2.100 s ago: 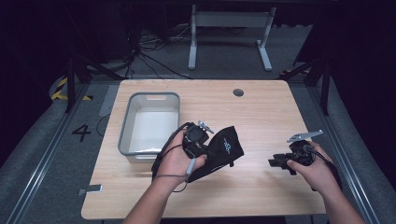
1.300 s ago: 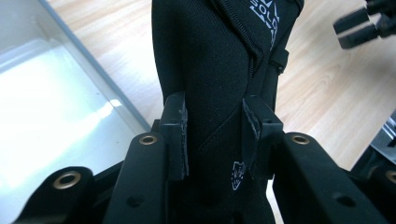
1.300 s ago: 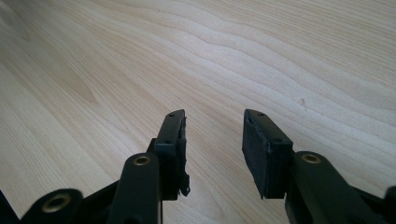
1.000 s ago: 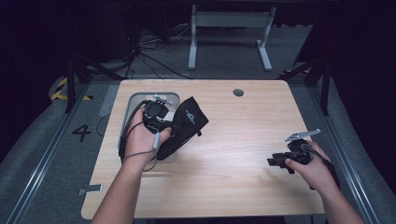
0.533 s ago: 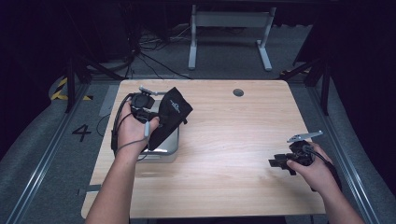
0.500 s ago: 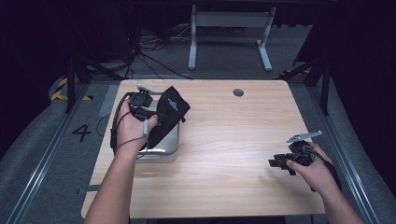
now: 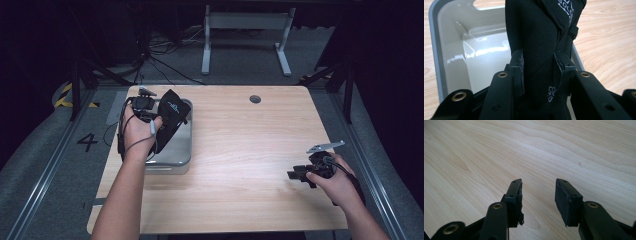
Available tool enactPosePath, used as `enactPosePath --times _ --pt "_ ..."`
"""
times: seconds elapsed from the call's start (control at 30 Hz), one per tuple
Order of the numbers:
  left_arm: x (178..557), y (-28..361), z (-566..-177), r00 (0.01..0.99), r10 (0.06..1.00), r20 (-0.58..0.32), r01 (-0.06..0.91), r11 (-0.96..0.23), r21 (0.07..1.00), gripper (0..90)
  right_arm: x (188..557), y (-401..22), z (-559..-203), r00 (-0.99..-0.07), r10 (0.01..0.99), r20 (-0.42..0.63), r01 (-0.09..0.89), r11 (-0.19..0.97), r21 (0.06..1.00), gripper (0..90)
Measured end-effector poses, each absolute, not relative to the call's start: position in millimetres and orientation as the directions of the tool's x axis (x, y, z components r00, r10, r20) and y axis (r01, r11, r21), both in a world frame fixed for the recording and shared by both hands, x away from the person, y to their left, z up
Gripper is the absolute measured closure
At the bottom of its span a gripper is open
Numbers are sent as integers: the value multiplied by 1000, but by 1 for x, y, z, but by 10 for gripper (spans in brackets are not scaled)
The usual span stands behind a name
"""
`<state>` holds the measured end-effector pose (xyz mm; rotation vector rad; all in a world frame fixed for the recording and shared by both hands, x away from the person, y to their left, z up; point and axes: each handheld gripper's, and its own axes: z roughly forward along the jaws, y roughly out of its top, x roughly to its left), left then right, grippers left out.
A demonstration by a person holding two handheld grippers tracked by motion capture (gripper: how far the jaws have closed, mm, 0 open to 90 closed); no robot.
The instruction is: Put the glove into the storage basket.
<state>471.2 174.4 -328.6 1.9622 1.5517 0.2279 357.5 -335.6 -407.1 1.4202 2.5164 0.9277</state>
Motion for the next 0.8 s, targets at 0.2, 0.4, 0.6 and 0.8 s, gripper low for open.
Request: enactPosePath --times 0.2,0.4,0.6,0.8 --pt "481 176 -344 249 937 -245 835 -79 544 649 357 -336 -407 -557 808 193 739 375 560 581" --pt "488 177 -361 218 941 -259 851 -53 522 647 356 -336 -406 -556 809 193 739 374 560 579" --pt "494 176 -376 197 945 -262 877 -50 478 646 356 -336 -406 -555 809 193 740 374 560 576" --pt "498 178 -388 168 950 -263 897 -37 440 643 355 -337 -407 -554 810 191 739 373 560 575"
